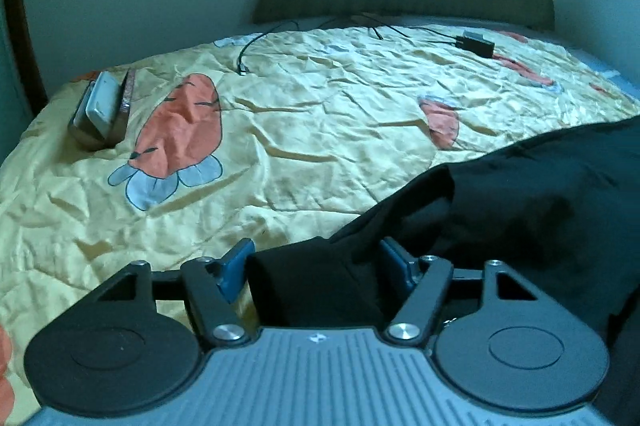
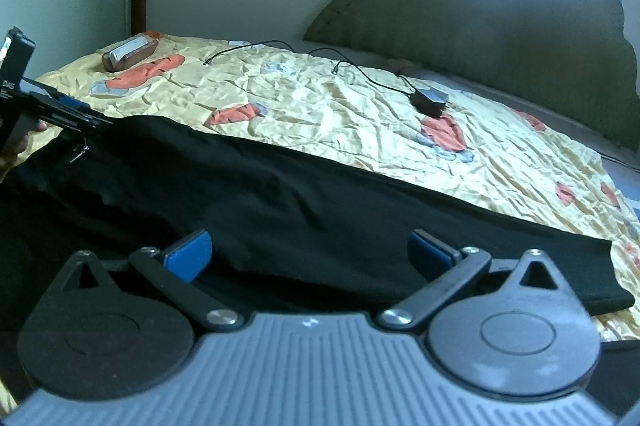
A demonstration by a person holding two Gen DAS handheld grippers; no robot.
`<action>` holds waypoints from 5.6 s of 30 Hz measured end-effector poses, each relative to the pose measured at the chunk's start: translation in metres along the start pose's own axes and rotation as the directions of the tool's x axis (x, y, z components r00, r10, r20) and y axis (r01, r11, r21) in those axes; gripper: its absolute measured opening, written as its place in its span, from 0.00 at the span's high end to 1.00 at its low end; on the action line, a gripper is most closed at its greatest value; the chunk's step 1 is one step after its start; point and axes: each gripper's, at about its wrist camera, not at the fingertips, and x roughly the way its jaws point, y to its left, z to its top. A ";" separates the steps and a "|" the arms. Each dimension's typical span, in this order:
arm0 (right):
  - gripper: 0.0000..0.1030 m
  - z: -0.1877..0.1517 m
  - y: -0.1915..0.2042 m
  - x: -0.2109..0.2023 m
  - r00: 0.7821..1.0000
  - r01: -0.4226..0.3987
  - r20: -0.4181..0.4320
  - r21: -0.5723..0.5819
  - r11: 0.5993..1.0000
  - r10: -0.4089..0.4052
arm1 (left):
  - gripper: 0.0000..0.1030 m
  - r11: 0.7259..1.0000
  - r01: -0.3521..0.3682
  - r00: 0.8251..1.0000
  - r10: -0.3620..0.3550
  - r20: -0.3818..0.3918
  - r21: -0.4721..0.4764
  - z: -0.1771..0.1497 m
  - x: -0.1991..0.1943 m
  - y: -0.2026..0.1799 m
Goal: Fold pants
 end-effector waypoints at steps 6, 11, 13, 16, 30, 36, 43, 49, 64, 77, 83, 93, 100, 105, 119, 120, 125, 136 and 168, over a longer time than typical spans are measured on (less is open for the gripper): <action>0.00 -0.002 -0.002 0.006 1.000 -0.001 -0.007 0.015 1.000 0.001 | 0.71 1.000 -0.005 0.999 0.005 0.033 -0.006 -0.001 -0.014 0.006; 0.00 -0.005 -0.005 0.014 1.000 -0.013 -0.009 0.014 1.000 0.013 | 0.88 0.996 -0.059 0.997 0.056 0.049 0.068 -0.005 -0.019 -0.015; 0.00 -0.006 -0.005 0.016 1.000 -0.010 -0.002 -0.004 1.000 0.010 | 0.90 0.994 -0.079 0.995 0.074 0.069 0.071 -0.004 -0.027 -0.019; 0.00 -0.007 -0.006 0.017 0.999 -0.011 0.048 -0.076 0.997 0.014 | 0.91 0.996 -0.080 0.992 0.076 0.102 0.037 -0.001 -0.044 -0.020; 0.19 0.039 -0.007 0.097 0.991 -0.102 0.032 -0.433 0.896 0.129 | 0.92 0.999 -0.021 0.958 0.009 0.286 0.038 -0.010 -0.129 -0.066; 0.24 0.054 -0.011 0.134 0.982 -0.161 -0.009 -0.575 0.802 0.191 | 0.92 0.997 0.028 0.933 -0.052 0.355 0.072 -0.016 -0.162 -0.088; 0.32 0.077 -0.009 0.164 0.954 -0.269 -0.083 -0.662 0.699 0.289 | 0.92 0.993 0.086 0.899 -0.114 0.422 0.086 -0.023 -0.190 -0.101; 0.36 0.084 -0.002 0.197 0.910 -0.405 -0.237 -0.686 0.604 0.341 | 0.93 0.989 0.100 0.889 -0.139 0.436 0.112 -0.029 -0.202 -0.115; 0.34 0.062 -0.008 0.138 0.923 -0.273 0.034 -0.642 0.717 0.382 | 0.93 0.989 -0.143 0.968 0.134 0.210 0.028 -0.069 -0.186 -0.098; 0.28 -0.009 0.134 0.040 0.823 -0.099 0.226 -0.846 0.524 0.521 | 0.92 0.985 0.003 0.984 0.029 0.175 -0.175 -0.101 -0.196 -0.117; 0.30 -0.030 0.179 0.049 0.848 0.083 0.262 -0.924 0.373 0.460 | 0.91 0.968 0.013 0.983 0.033 0.178 -0.250 -0.113 -0.208 -0.121; 0.29 -0.047 0.193 0.046 0.871 0.138 0.240 -0.957 0.255 0.429 | 0.91 0.951 0.037 0.991 0.004 0.132 -0.306 -0.111 -0.186 -0.128; 0.61 -0.039 0.211 0.070 0.873 0.210 0.326 -0.923 0.323 0.362 | 0.91 0.900 0.066 0.995 -0.029 0.094 -0.430 -0.091 -0.155 -0.126; 0.89 -0.040 0.203 0.065 0.858 0.232 0.379 -0.889 0.395 0.347 | 0.91 0.787 0.141 0.989 -0.079 0.129 -0.601 -0.088 -0.143 -0.109; 0.94 -0.038 0.210 0.068 0.854 0.260 0.395 -0.888 0.380 0.338 | 0.90 0.393 0.403 0.913 -0.228 0.337 -0.826 -0.105 -0.129 -0.071; 0.94 -0.039 0.209 0.067 0.854 0.261 0.397 -0.887 0.381 0.338 | 0.90 0.386 0.393 0.918 -0.222 0.330 -0.835 -0.105 -0.127 -0.069; 0.94 -0.041 0.210 0.071 0.853 0.267 0.401 -0.885 0.382 0.334 | 0.90 0.276 0.379 0.916 -0.245 0.316 -0.884 -0.111 -0.107 -0.058; 0.95 -0.032 0.211 0.068 0.844 0.290 0.439 -0.857 0.427 0.309 | 0.90 0.104 0.425 0.888 -0.237 0.393 -0.899 -0.138 -0.114 -0.051; 0.86 -0.074 0.197 0.049 0.810 0.376 0.495 -0.851 0.368 0.316 | 0.80 0.299 0.427 0.904 -0.175 0.391 -0.853 -0.088 -0.094 -0.067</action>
